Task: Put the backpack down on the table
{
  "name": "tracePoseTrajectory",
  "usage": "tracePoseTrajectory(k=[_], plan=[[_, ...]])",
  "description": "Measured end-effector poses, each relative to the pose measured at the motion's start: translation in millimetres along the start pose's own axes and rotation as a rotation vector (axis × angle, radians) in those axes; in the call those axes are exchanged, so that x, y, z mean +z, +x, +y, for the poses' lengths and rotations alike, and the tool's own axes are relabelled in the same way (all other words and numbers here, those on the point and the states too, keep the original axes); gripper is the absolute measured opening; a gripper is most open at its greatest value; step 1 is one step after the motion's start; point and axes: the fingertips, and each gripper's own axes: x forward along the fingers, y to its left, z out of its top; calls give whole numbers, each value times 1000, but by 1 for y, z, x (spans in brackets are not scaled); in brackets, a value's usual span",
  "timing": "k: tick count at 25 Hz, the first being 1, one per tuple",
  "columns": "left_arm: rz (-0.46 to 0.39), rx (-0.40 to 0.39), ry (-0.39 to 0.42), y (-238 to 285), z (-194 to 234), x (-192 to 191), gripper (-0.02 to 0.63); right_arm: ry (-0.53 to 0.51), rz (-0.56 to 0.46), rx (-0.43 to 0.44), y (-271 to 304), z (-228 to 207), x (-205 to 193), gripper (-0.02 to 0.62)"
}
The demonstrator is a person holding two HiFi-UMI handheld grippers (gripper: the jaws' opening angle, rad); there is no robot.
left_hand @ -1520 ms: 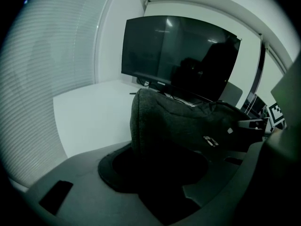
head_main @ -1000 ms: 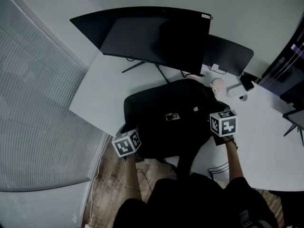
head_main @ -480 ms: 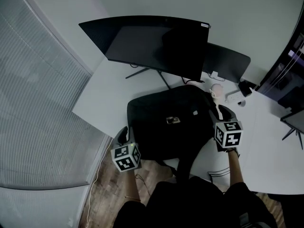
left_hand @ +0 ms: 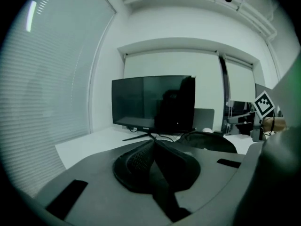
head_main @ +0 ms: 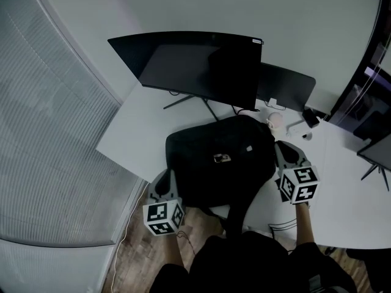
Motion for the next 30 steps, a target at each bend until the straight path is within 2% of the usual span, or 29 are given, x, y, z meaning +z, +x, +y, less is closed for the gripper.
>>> tracePoseTrajectory(k=[7, 10, 14, 21, 30], plan=[[-74, -38, 2, -24, -17, 20, 17, 39, -127, 54, -32, 10, 32, 21], [-96, -35, 3, -34, -20, 27, 17, 87, -175, 83, -44, 12, 47, 21], [-122, -11, 10, -47, -20, 35, 17, 91, -217, 95, -58, 12, 59, 18], [-177, 51, -8, -65, -13, 44, 17, 65, -225, 125, -67, 17, 60, 14], [-207, 71, -6, -72, -14, 52, 17, 72, -231, 148, -68, 18, 62, 12]])
